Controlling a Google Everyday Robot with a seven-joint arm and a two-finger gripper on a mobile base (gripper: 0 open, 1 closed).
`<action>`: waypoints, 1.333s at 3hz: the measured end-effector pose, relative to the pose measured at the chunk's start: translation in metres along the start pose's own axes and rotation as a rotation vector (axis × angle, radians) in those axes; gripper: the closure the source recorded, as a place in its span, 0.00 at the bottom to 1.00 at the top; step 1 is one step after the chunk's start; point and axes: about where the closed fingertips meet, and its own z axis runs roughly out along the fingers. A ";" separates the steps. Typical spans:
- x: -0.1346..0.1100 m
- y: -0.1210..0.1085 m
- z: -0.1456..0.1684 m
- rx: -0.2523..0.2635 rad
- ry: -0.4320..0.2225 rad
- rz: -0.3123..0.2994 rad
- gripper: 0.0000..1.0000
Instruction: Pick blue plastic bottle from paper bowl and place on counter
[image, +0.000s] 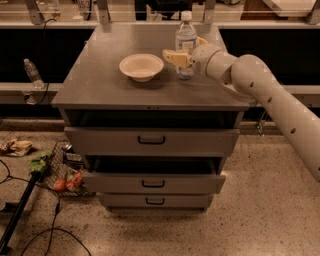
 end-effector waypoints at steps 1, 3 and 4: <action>-0.004 -0.013 -0.018 0.045 0.066 0.001 0.00; -0.035 -0.042 -0.112 0.197 0.221 -0.049 0.00; -0.060 -0.052 -0.139 0.248 0.237 -0.079 0.00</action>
Offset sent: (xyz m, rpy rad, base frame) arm -0.0559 -0.0933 0.0326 -0.1436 0.1297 -0.1967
